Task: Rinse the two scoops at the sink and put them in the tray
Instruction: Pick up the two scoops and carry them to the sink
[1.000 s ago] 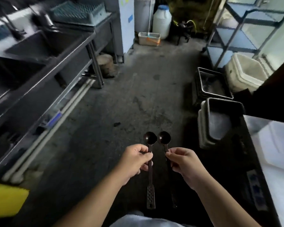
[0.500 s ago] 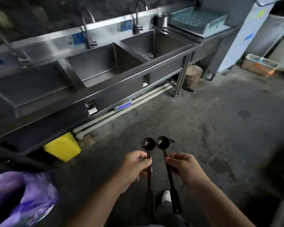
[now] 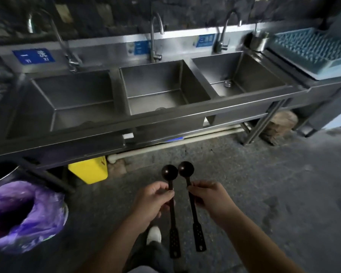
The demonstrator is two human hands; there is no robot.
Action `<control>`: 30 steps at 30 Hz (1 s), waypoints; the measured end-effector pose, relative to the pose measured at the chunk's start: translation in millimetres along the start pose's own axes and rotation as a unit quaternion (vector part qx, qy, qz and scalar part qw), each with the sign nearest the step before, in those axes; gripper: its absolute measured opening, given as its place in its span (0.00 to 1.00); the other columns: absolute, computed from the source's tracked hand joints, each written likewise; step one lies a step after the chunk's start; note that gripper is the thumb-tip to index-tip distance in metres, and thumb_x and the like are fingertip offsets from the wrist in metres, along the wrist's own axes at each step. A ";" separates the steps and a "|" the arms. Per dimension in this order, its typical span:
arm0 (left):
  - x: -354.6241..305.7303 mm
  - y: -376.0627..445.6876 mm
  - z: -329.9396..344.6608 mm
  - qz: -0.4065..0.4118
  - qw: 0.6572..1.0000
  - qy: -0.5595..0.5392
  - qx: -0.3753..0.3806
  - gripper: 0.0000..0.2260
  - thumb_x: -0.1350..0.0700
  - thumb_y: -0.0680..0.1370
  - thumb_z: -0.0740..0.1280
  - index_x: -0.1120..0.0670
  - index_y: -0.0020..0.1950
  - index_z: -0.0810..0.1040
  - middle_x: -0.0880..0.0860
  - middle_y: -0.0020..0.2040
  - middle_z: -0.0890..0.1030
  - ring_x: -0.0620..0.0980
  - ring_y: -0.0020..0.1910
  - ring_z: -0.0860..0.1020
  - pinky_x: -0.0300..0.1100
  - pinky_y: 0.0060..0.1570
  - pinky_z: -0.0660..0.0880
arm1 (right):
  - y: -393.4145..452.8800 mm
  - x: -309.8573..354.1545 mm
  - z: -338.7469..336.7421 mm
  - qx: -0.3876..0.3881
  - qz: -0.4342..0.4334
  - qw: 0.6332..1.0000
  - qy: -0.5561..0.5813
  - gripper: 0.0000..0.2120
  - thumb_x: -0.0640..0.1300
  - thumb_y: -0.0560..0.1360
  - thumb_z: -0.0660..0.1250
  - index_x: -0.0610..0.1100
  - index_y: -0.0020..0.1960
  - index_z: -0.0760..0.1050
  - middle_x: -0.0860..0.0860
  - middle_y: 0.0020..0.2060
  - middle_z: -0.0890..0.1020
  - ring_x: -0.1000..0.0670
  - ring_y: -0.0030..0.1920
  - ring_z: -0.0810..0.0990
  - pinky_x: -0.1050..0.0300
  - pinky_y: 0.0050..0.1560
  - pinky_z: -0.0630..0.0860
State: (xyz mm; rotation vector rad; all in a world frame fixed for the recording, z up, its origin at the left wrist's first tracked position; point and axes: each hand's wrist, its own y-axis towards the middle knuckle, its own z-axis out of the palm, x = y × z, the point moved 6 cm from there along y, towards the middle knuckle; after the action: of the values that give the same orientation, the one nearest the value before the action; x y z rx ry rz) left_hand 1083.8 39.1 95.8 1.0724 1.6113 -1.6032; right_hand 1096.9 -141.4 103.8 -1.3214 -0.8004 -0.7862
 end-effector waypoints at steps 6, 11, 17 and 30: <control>-41.2 99.5 -29.8 0.021 0.999 -0.028 -0.034 0.05 0.56 0.76 0.70 0.47 0.42 0.82 0.54 0.36 0.86 0.45 0.28 0.79 0.36 0.19 0.65 | 104.6 49.4 16.1 0.036 -0.005 0.999 -0.040 0.06 0.34 0.76 0.68 0.33 0.44 0.83 0.42 0.36 0.85 0.47 0.35 0.83 0.58 0.39 0.78; -96.0 187.5 -62.6 0.035 0.999 -0.020 -0.033 0.02 0.56 0.75 0.70 0.49 0.46 0.81 0.53 0.37 0.86 0.46 0.30 0.81 0.36 0.20 0.66 | 196.4 108.0 26.3 0.006 -0.015 0.998 -0.059 0.06 0.33 0.75 0.68 0.30 0.46 0.81 0.37 0.36 0.78 0.43 0.37 0.74 0.50 0.42 0.69; -157.6 278.1 -95.4 0.018 0.998 -0.027 -0.046 0.03 0.58 0.76 0.71 0.53 0.49 0.80 0.50 0.34 0.84 0.46 0.28 0.81 0.34 0.19 0.64 | 283.1 172.6 44.2 0.045 -0.026 0.998 -0.022 0.09 0.33 0.76 0.67 0.39 0.39 0.84 0.45 0.31 0.80 0.48 0.33 0.77 0.59 0.35 0.72; -221.7 481.6 -111.7 -0.057 0.988 -0.042 -0.134 0.02 0.57 0.77 0.69 0.53 0.45 0.82 0.50 0.34 0.85 0.43 0.27 0.81 0.33 0.19 0.67 | 514.1 252.6 2.5 0.069 0.055 0.995 -0.053 0.05 0.33 0.76 0.68 0.34 0.44 0.83 0.37 0.39 0.82 0.43 0.38 0.77 0.50 0.43 0.73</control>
State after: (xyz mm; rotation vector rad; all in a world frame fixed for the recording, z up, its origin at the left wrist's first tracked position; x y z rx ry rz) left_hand 1621.9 91.7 61.1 0.7751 1.7979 -1.4303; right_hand 1666.7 -104.6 59.0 -1.2792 -0.8431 -0.5668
